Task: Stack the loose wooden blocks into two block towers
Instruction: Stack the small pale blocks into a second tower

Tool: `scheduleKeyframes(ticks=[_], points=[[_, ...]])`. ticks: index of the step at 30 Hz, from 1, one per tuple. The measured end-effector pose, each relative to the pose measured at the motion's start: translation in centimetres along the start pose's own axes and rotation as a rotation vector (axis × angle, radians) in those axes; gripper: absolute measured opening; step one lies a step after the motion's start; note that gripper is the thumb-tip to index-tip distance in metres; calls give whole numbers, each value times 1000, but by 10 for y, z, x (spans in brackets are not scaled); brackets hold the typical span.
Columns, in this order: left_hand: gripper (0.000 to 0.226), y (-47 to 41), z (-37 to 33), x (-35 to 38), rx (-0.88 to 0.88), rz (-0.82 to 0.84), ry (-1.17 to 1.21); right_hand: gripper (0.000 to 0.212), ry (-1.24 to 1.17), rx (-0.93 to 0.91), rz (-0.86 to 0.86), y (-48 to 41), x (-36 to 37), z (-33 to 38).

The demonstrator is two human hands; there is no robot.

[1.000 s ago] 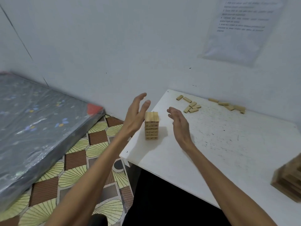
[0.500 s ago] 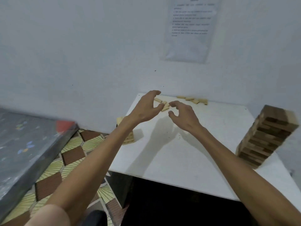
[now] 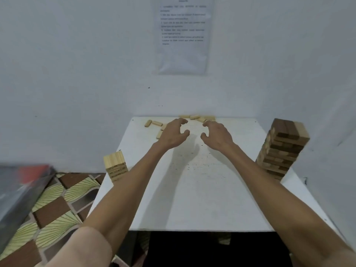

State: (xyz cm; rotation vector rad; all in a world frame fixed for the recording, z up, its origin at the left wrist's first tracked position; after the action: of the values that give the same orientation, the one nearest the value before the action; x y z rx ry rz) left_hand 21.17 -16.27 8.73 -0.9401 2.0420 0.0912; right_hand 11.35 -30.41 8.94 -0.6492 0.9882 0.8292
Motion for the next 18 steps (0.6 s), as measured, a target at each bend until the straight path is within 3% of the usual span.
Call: scheduleKeyframes(ticks=[10,18], points=[[46,-73,32,31,-19,10,-100,48,-1,96,8,-63,28,-33],[47,-124,78,55,-96,15,-154,43,38,41,-7,-113,59,-34]])
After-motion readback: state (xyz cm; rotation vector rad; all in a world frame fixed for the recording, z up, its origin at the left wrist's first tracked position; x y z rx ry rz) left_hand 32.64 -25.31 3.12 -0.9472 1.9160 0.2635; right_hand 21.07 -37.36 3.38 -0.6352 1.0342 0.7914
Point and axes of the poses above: each hand's wrist, its own y-axis away from the middle knuckle, its own x-axis out of the palm, z = x × y, the point moved 8 cm from there along -y, towards the middle knuckle, and after that the axes turned 6 degrees about x, right-handed, at the moved point
